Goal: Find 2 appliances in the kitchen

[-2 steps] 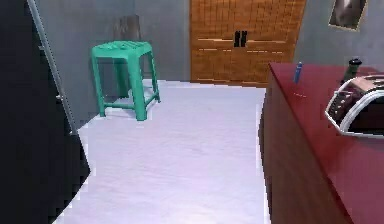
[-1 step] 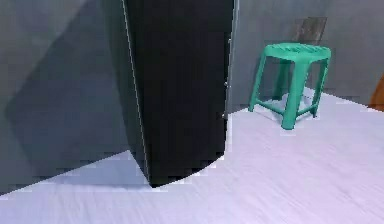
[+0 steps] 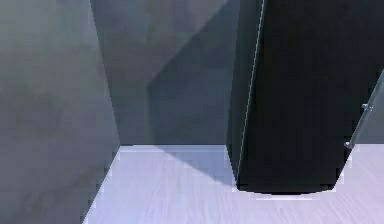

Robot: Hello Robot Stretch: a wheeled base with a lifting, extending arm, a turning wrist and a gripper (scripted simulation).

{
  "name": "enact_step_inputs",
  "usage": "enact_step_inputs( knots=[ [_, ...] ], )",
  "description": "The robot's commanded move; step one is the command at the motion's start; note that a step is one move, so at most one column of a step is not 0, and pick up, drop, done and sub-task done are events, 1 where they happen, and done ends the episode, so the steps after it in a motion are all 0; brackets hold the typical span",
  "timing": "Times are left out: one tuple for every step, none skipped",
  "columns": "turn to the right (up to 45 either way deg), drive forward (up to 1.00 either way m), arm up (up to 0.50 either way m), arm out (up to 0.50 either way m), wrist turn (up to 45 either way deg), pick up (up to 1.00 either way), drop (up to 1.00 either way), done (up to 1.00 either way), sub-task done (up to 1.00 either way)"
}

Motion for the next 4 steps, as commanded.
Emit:
enact_step_inputs(
  knots=[
    [0.0, 0.15, 0.0, 0.0, 0.0, 0.0, 0.0, 0.0, 0.0],
    [0.0, 0.45, 0.0, 0.0, 0.0, 0.0, 0.0, 0.0, 0.0],
    [36.0, 0.0, 0.0, 0.0, 0.0, 0.0, 0.0, 0.0, 0.0],
    [0.0, 0.0, 0.0, 0.0, 0.0, 0.0, 0.0, 1.0, 0.0]
  ],
)
